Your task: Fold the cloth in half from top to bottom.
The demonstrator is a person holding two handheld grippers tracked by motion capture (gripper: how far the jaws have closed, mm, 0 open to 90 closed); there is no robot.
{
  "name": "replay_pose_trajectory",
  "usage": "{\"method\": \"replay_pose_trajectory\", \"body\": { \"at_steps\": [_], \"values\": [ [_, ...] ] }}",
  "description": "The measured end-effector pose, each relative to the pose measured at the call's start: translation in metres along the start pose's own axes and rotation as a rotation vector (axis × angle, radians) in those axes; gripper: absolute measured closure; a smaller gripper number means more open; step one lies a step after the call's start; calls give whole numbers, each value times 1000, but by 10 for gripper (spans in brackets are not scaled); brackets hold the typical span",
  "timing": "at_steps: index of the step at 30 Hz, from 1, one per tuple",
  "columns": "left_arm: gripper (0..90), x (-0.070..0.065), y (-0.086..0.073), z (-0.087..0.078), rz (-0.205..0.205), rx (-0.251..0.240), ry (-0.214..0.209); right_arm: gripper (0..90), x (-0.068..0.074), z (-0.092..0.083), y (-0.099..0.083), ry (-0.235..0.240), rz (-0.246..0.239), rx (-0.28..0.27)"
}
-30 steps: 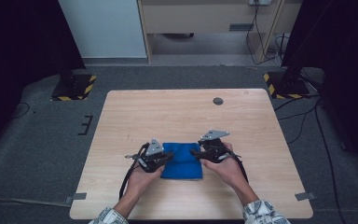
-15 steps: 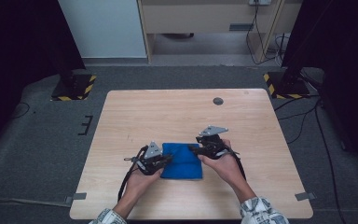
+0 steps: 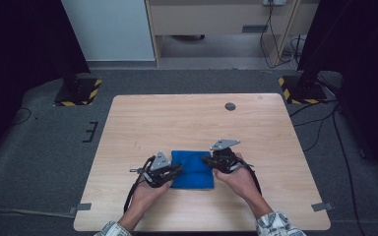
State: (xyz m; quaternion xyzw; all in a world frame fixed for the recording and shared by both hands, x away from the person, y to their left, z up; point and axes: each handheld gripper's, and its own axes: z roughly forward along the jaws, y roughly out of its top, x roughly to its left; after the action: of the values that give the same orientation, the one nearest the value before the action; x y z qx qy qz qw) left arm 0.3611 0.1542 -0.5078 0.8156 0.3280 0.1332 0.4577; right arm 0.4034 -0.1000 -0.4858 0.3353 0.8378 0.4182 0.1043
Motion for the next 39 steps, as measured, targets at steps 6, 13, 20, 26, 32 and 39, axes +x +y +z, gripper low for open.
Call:
{"method": "replay_pose_trajectory", "body": {
  "at_steps": [6, 13, 20, 26, 32, 39],
  "values": [
    [711, 0, -9, -13, -10, -3, -18, 881, 8, -9, -11, 45, -23, -20],
    [691, 3, -10, -6, -36, -5, -50, 882, 15, -10, -19, 67, -38, -17],
    [690, 3, -8, 0, -46, 7, -14, 855, 12, -8, -23, 54, -30, 3],
    [858, 9, -8, 5, -41, 36, 8, 642, 6, -8, -11, 38, 5, -28],
    [868, 9, -8, 5, -24, 41, 12, 580, -6, -3, 8, 3, 37, -52],
    [868, 9, -9, 4, -8, 42, 13, 671, -24, 16, 18, -60, 53, -5]
  ]
}}
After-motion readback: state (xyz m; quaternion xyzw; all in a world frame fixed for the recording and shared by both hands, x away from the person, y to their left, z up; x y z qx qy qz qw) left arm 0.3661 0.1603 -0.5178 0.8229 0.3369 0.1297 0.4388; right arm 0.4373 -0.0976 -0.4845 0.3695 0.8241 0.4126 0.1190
